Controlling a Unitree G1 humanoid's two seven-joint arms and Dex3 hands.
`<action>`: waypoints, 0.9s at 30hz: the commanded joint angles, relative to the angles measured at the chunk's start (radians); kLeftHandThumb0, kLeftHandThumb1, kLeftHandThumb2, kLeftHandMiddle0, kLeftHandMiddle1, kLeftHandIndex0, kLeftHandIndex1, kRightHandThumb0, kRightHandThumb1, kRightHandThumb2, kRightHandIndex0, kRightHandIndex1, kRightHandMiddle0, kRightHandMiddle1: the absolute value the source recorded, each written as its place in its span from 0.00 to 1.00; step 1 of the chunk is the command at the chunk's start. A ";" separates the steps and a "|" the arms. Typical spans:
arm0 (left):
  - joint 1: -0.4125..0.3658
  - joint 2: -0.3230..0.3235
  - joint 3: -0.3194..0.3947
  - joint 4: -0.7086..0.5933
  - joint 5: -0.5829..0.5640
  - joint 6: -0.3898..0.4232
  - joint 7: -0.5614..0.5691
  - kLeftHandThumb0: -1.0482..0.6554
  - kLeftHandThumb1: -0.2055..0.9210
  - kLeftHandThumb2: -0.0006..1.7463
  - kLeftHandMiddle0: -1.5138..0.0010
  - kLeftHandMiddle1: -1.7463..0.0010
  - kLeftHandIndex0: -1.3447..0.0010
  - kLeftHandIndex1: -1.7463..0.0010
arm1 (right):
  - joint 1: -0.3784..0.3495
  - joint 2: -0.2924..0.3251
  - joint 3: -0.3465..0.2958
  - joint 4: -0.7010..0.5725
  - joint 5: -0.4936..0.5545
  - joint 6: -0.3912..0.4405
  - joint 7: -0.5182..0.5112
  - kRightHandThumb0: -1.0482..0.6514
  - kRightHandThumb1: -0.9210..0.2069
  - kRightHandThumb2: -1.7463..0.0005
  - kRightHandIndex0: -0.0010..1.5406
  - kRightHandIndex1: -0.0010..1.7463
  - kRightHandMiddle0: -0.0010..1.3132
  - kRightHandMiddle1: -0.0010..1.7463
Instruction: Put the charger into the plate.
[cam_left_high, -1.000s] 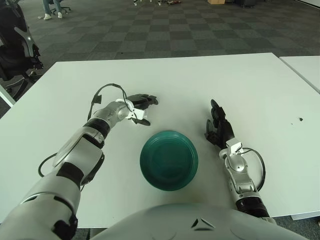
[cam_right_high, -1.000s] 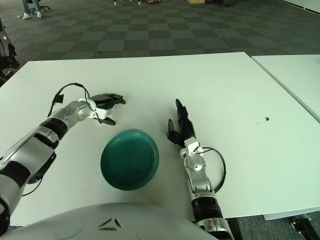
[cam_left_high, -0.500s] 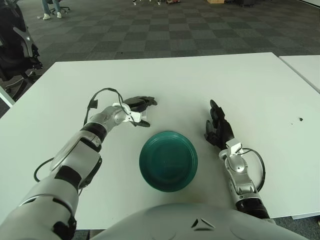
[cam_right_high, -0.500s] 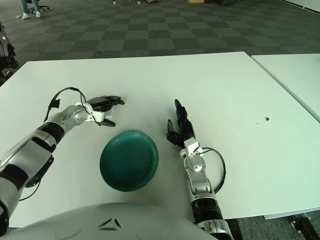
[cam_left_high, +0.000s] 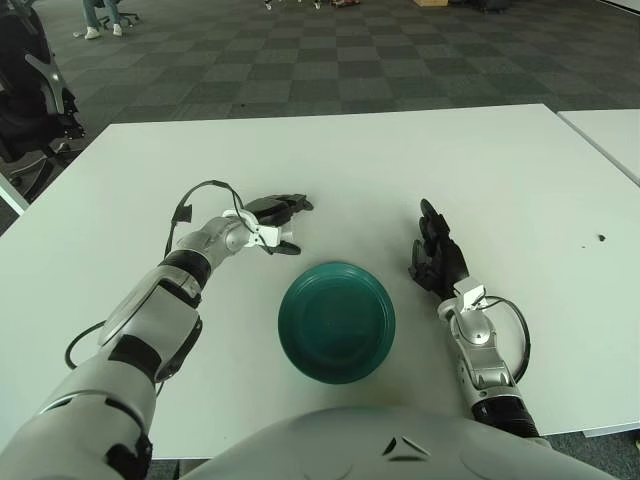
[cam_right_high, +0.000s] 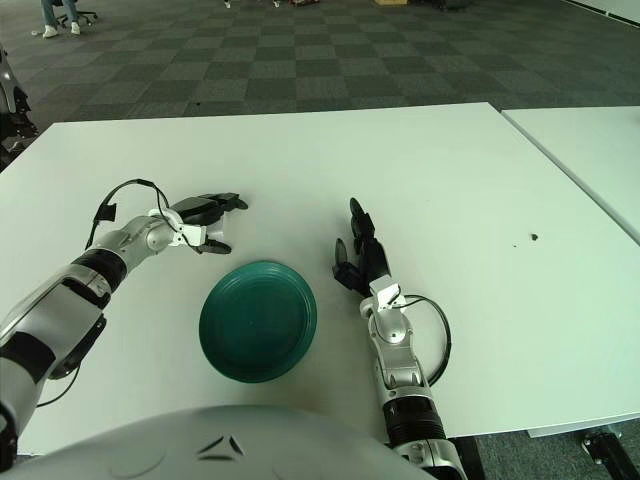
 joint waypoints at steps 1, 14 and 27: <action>0.062 0.034 -0.020 0.056 0.025 0.027 -0.028 0.07 1.00 0.26 0.91 0.46 0.94 0.14 | 0.100 0.001 0.013 0.102 0.004 0.120 0.024 0.03 0.00 0.50 0.00 0.00 0.00 0.01; 0.099 0.085 -0.039 0.071 0.056 0.046 0.127 0.13 1.00 0.18 0.96 0.19 0.92 0.03 | 0.097 -0.012 0.003 0.111 0.012 0.127 0.035 0.04 0.00 0.51 0.00 0.00 0.01 0.01; 0.122 0.061 -0.082 0.084 0.096 0.148 0.272 0.58 0.48 0.72 0.62 0.06 0.66 0.00 | 0.095 -0.015 -0.007 0.121 0.038 0.120 0.060 0.04 0.00 0.52 0.00 0.00 0.00 0.01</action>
